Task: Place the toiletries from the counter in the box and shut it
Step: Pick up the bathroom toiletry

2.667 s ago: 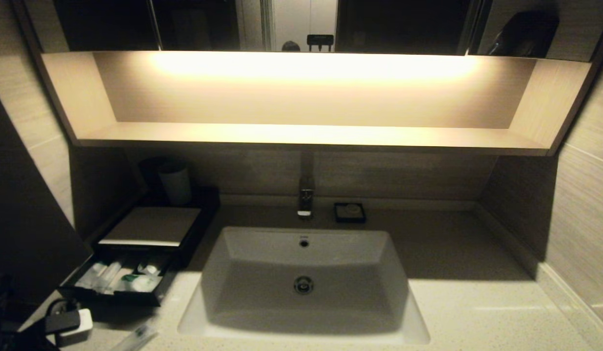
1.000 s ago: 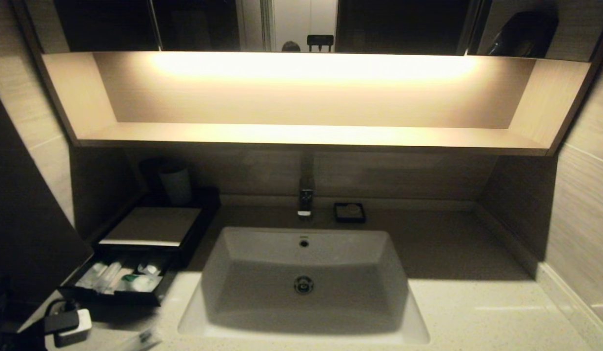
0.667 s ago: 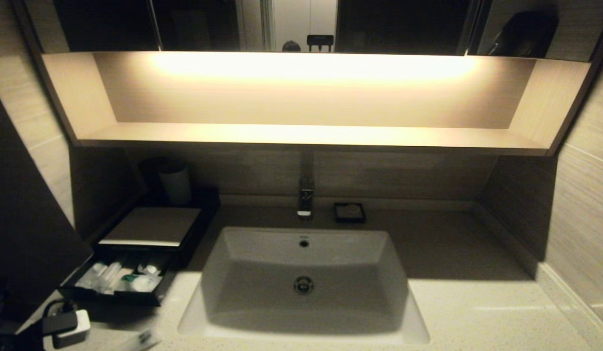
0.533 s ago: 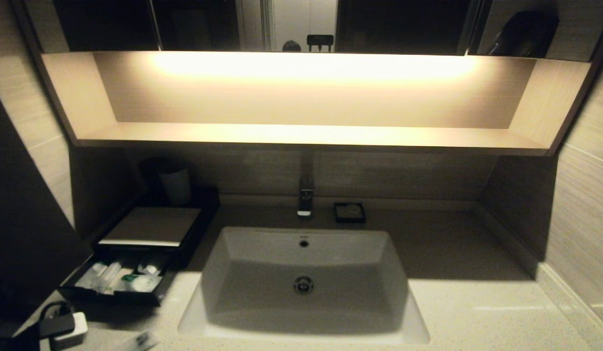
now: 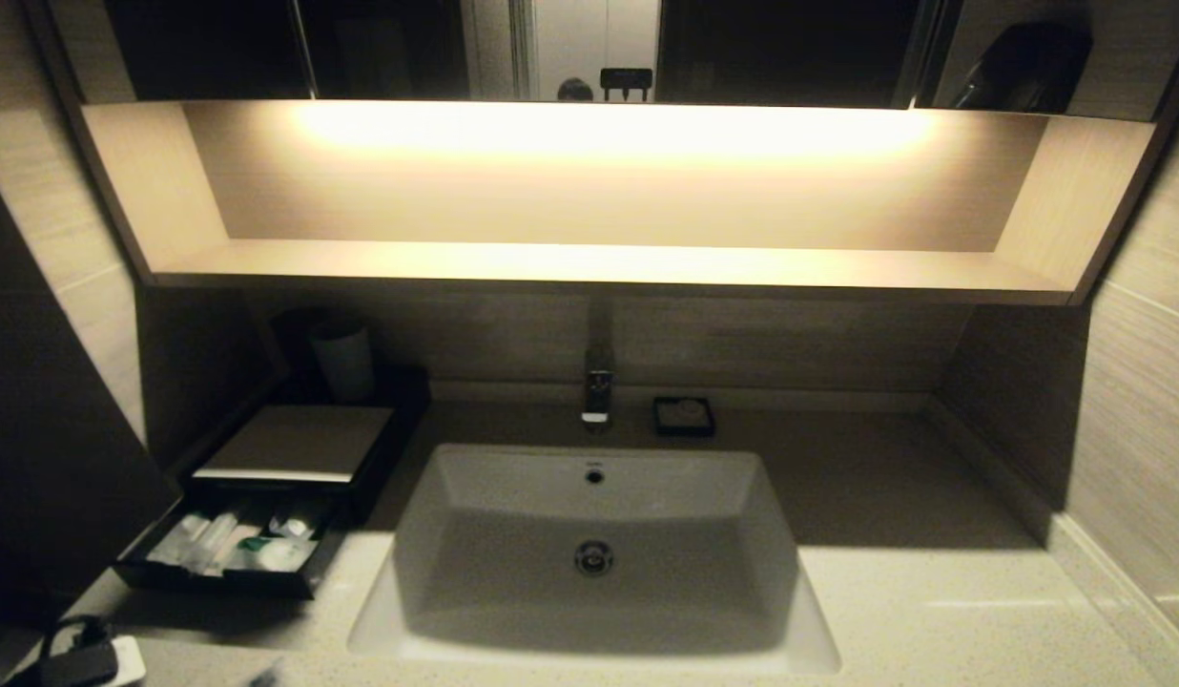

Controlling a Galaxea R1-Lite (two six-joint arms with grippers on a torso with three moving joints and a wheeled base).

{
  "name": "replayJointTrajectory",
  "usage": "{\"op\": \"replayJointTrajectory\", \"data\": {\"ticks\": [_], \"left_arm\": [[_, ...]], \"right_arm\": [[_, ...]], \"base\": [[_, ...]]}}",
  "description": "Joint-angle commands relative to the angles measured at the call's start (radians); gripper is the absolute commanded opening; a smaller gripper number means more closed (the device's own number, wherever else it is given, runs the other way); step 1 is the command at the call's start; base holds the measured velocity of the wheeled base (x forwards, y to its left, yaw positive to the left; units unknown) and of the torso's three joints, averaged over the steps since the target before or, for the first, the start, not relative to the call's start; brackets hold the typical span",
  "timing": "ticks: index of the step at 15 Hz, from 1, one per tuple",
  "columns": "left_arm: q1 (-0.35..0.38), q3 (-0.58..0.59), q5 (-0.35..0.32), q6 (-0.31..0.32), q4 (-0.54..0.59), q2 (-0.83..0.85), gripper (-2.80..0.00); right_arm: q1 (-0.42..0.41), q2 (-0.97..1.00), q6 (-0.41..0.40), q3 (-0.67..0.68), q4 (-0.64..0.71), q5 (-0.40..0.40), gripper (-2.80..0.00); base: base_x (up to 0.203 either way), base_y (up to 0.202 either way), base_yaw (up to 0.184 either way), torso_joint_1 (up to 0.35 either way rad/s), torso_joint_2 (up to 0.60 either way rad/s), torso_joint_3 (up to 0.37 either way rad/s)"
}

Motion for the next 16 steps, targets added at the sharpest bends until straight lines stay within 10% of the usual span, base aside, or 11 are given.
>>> {"op": "replayJointTrajectory", "data": {"ticks": [1, 11, 16], "left_arm": [[0.005, 0.041, -0.003, 0.009, 0.0, -0.061, -2.8], [0.013, 0.087, -0.152, -0.008, 0.0, -0.188, -2.8], [0.013, -0.06, -0.154, -0.197, 0.015, -0.28, -2.8]], "right_arm": [[0.0, 0.0, 0.0, 0.0, 0.0, 0.0, -2.8], [0.0, 0.0, 0.0, 0.0, 0.0, 0.0, -2.8], [0.0, 0.0, 0.0, 0.0, 0.0, 0.0, -2.8]], "base": [[0.0, 0.0, 0.0, 0.0, 0.0, 0.0], [0.0, 0.0, 0.0, 0.0, 0.0, 0.0], [0.0, 0.0, 0.0, 0.0, 0.0, 0.0]]}}
